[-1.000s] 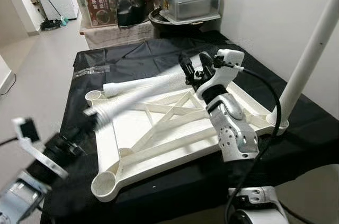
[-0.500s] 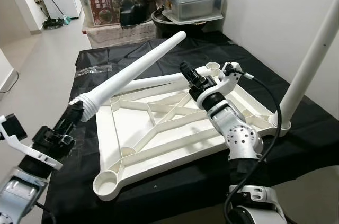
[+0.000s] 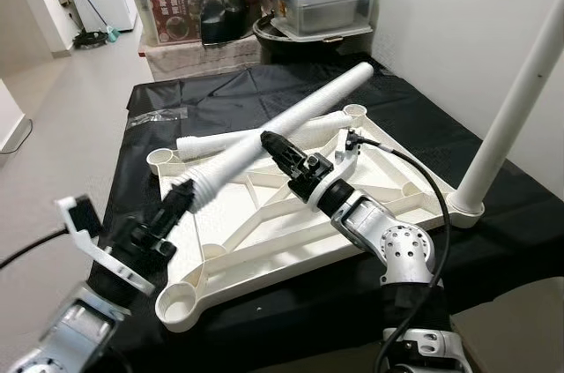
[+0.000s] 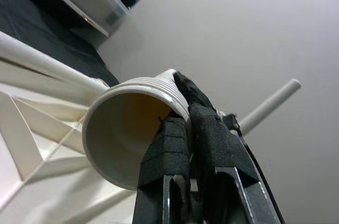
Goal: Building children table
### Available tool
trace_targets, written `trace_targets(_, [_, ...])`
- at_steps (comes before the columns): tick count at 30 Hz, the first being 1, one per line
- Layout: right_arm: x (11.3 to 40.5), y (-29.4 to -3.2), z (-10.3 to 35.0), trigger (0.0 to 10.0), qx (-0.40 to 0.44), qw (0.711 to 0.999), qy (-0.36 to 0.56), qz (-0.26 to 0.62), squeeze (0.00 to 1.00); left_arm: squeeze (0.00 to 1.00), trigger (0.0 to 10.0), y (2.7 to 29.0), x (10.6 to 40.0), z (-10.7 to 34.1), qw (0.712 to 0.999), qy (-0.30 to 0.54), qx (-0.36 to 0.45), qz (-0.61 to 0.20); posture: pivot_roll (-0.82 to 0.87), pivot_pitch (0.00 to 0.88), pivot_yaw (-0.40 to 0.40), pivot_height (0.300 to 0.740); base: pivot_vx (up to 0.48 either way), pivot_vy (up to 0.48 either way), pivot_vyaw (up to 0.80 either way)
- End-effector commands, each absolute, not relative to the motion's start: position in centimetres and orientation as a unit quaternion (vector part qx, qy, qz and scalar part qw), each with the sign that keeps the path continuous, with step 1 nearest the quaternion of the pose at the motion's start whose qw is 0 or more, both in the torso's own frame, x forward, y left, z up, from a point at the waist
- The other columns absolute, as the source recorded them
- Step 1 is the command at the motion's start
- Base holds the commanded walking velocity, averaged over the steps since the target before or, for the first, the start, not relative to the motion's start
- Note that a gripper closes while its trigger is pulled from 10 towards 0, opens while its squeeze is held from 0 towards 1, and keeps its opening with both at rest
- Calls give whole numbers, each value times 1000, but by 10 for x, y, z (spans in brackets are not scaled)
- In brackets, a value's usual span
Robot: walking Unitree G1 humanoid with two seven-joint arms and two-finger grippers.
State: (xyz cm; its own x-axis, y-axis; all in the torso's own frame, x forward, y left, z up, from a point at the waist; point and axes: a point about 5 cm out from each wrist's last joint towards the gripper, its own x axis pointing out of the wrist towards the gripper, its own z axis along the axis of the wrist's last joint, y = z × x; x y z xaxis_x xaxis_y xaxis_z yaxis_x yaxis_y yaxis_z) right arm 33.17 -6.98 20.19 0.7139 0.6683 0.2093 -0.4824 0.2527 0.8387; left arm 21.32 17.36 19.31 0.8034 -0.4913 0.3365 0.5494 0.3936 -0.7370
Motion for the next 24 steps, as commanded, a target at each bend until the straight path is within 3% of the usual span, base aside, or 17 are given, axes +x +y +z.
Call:
trace_targets(1, [328, -50, 200, 10000, 528, 752, 110, 379, 0, 0, 10000, 171, 210, 196, 834, -41, -449, -319, 29, 0, 0, 740, 0, 0, 0])
trace_targets(24, [335, -49, 208, 10000, 580, 723, 111, 358, 0, 0, 10000, 147, 204, 188, 815, -18, -469, -341, 33, 0, 2, 740, 0, 0, 0])
